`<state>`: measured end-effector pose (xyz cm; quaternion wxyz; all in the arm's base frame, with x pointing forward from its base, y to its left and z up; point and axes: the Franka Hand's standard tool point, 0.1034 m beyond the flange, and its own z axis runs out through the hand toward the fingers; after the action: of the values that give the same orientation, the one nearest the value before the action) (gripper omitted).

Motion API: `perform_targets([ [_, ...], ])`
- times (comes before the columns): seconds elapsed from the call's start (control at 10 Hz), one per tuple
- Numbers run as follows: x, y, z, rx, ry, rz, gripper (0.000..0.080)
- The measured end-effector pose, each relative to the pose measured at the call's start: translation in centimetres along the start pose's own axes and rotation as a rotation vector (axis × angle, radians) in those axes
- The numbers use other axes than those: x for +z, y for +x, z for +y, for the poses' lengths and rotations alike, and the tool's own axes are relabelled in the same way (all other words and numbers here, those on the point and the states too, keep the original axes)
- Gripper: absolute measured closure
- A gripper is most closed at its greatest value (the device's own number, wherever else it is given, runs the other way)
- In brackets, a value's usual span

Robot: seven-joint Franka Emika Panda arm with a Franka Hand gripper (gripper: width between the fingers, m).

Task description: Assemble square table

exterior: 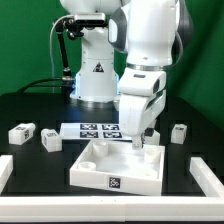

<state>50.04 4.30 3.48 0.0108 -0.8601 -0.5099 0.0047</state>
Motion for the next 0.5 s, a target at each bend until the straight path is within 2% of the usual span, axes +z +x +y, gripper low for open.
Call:
perform_targets([
  [0.1, 0.5, -0.5, 0.5, -0.041, -0.028, 0.015, 0.015],
  [0.2, 1.0, -1.4, 1.0, -0.102, -0.074, 0.035, 0.015],
  [0.3, 1.2, -1.9, 1.4, -0.117, -0.096, 0.042, 0.015],
  [0.4, 1.5, -1.7, 1.4, -0.123, -0.109, 0.052, 0.015],
  [0.5, 2.1, -1.5, 0.9, -0.129, -0.102, 0.053, 0.015],
])
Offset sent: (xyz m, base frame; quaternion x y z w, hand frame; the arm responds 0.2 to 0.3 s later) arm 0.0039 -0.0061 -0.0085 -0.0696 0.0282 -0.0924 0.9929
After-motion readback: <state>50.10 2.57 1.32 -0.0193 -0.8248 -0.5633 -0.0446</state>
